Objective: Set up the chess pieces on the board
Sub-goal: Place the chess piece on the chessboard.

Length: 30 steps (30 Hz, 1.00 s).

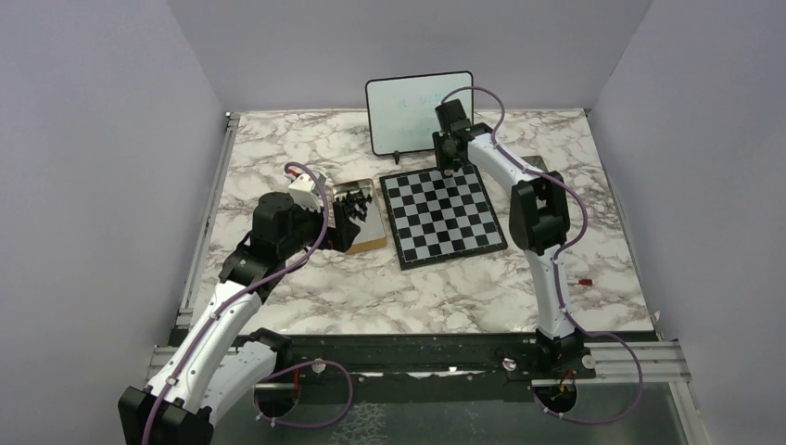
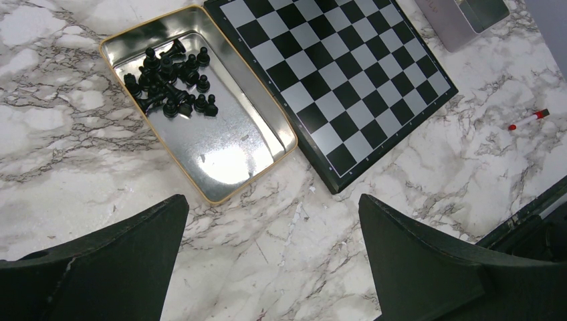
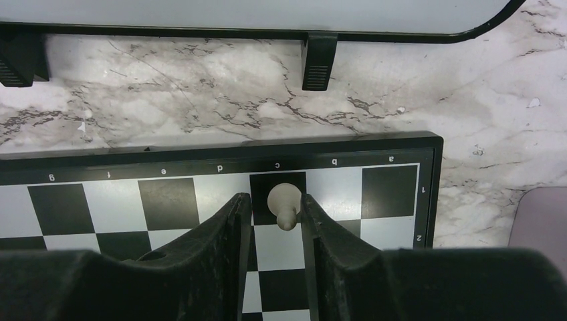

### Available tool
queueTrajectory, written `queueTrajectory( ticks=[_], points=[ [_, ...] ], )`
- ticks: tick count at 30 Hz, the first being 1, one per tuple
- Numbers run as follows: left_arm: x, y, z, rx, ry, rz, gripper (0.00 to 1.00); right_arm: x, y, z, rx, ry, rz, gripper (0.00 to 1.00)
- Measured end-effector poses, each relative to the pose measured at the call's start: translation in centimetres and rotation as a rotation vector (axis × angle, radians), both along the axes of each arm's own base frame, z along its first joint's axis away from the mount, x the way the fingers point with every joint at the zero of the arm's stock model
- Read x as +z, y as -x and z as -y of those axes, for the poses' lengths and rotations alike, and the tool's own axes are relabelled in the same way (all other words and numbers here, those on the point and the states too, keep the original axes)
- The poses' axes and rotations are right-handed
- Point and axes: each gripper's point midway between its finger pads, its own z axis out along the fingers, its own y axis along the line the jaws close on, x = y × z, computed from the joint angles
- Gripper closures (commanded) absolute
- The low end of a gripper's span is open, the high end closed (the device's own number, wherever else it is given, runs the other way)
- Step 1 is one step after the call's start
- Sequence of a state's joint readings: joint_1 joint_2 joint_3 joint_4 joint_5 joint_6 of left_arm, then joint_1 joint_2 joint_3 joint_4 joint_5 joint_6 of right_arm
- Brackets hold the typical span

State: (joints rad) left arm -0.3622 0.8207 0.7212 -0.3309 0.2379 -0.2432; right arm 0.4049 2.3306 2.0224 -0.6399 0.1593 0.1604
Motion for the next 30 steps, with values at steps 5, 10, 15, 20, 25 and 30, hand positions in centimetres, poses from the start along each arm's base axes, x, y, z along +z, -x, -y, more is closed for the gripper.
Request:
queueTrajectory(
  ticks=[5,10,15,20,25,30],
  points=[
    [0.0,0.0,0.0,0.000,0.000,0.000,0.01,-0.6,0.1,0.0,0.001,0.004,-0.011,0.58],
    [0.0,0.0,0.0,0.000,0.000,0.000,0.01,-1.4,0.2,0.1,0.001,0.011,-0.026,0.57],
    [0.0,0.0,0.0,0.000,0.000,0.000,0.01,-1.4,0.2,0.0,0.002,0.009,-0.026,0.57],
    [0.0,0.0,0.0,0.000,0.000,0.000,0.01,-1.4,0.2,-0.1,0.006,0.003,-0.029,0.57],
    [0.0,0.0,0.0,0.000,0.000,0.000,0.01,-1.5,0.3,-0.2,0.010,-0.003,-0.032,0.58],
    [0.0,0.0,0.0,0.000,0.000,0.000,0.01,-1.5,0.3,-0.2,0.008,-0.005,-0.032,0.57]
  ],
)
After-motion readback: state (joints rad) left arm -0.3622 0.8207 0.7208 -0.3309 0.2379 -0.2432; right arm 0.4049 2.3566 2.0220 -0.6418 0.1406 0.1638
